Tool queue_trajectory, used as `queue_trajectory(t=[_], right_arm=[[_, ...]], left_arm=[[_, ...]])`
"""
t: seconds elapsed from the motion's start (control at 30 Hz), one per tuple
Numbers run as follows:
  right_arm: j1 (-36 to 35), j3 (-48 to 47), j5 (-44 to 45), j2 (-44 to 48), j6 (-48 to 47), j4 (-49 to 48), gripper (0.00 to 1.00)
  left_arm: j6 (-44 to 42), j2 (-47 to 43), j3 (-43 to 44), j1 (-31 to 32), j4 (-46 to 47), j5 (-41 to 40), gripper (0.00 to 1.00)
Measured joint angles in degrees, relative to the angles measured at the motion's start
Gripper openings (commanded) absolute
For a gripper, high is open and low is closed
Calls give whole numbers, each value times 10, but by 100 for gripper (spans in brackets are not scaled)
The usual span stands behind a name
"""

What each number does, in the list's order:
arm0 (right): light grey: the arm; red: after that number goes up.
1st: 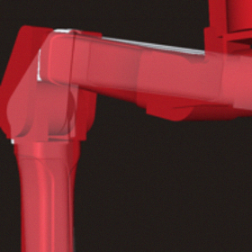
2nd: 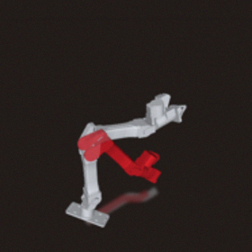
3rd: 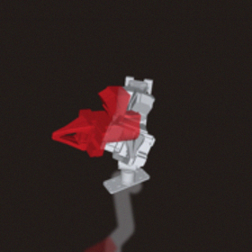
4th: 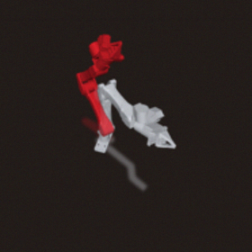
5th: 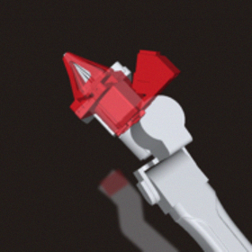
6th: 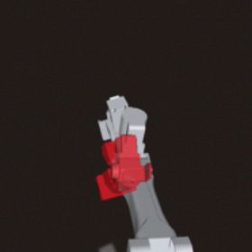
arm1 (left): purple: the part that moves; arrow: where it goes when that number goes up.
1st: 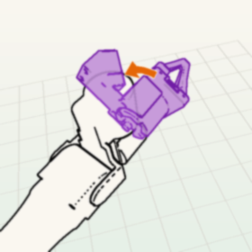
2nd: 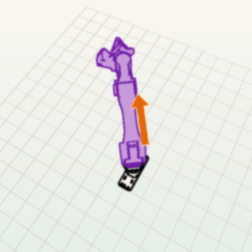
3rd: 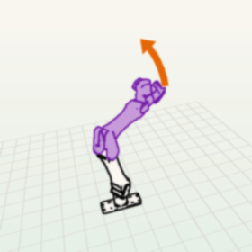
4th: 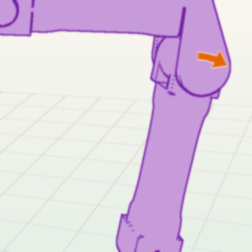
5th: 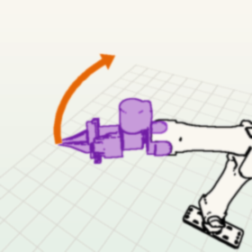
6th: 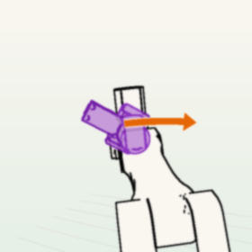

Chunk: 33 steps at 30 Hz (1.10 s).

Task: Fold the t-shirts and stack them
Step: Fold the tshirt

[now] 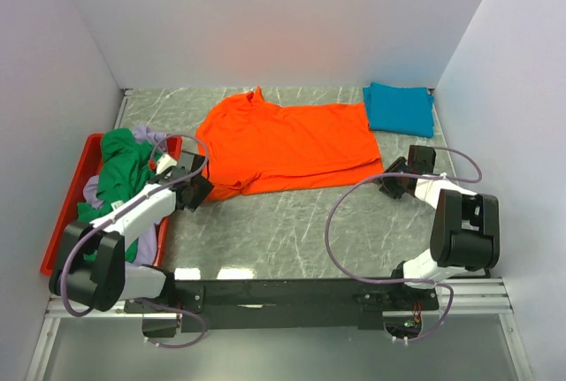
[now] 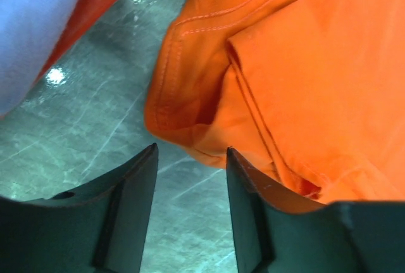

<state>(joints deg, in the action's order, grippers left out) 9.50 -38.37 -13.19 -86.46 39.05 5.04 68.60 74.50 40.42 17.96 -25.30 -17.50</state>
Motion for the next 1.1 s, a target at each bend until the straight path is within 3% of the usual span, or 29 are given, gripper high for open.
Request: queue_trajectory(t=[0.57,0.73,0.87,1.0,1.1], right_arm=[[-1,-35,5,-54,22,-44,40],[-1,-41,3,-63,23,-50,31],[-1,-45,3,-70,23,-50,22],[-1,-45,4,-72,22,-47,6],[-1,-45,6,-72,21,-42,0]], left_arm=[[-5,-16,-48,0,40,-6,49],[-9,10,-48,0,62,-7,45],[-15,32,-48,0,77,-11,36],[-20,53,-42,0,89,-20,3],[-30,62,-31,0,91,-25,1]])
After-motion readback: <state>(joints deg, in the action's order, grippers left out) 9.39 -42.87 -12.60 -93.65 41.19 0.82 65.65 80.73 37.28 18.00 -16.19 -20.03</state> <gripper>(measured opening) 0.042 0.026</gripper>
